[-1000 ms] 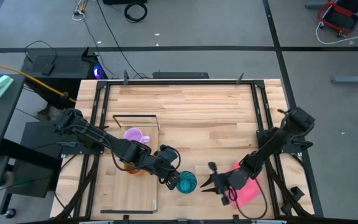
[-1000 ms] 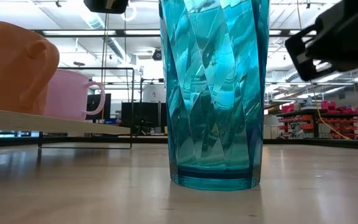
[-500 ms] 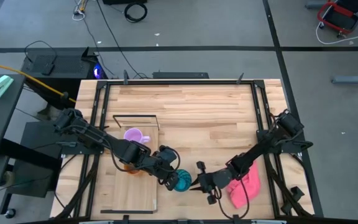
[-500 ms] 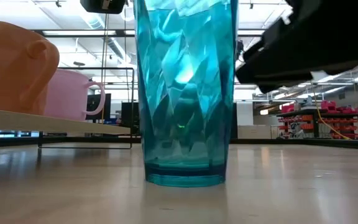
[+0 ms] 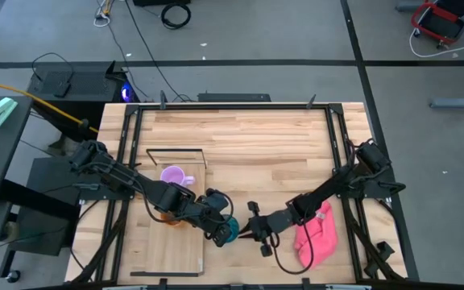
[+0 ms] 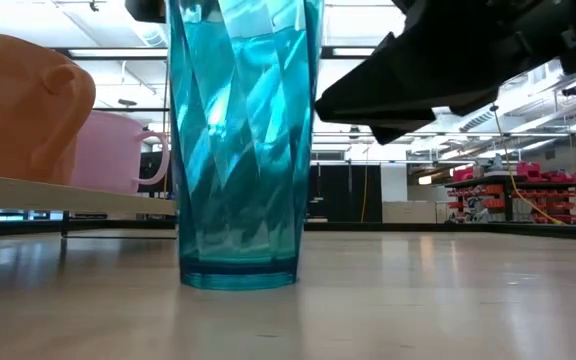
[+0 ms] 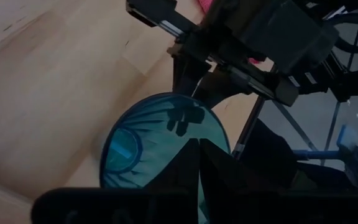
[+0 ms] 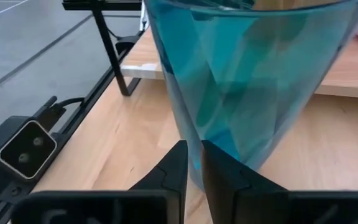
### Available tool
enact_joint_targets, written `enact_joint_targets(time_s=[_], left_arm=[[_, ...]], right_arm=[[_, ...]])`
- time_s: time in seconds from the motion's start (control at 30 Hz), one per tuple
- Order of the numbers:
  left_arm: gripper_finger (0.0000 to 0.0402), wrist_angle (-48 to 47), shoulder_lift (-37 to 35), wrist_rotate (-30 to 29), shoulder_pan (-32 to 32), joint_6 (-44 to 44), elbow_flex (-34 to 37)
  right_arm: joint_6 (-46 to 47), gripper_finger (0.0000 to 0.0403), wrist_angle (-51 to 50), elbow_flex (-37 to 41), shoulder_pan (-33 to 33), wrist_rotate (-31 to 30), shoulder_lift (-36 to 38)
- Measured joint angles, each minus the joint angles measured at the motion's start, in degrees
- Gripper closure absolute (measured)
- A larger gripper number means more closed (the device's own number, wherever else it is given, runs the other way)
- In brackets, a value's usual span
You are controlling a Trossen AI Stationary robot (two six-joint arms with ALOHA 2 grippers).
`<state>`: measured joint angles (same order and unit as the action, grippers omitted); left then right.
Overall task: Stack small to large cups/mugs on shelf
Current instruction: Put the blue cup on the shelf
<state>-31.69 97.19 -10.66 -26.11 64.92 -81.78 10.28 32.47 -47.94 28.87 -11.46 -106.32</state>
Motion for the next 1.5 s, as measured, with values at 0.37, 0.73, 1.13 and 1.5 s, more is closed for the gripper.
enact_joint_targets(time_s=[0.37, 0.73, 1.13, 1.5], left_arm=[[0.0384, 0.0, -0.1, 0.0, 0.6, -5.6, 0.0], [0.0392, -5.8, -2.9, -1.5, 1.3, -3.1, -0.5], [0.0394, -30.3, -0.2, -10.1, 1.6, -0.9, -19.0], [0.0391, -44.6, 14.4, -2.6, 2.9, -2.4, -36.6]], right_arm=[[0.0, 0.0352, -0.2, 0.0, -0.4, 0.0, 0.0], [2.2, 0.0352, -4.2, 0.0, 0.0, 2.1, 1.1], [2.1, 0.0352, -15.5, 0.0, 1.4, 2.2, 10.1], [3.5, 0.0352, -26.7, 0.0, 2.5, 0.8, 15.4]])
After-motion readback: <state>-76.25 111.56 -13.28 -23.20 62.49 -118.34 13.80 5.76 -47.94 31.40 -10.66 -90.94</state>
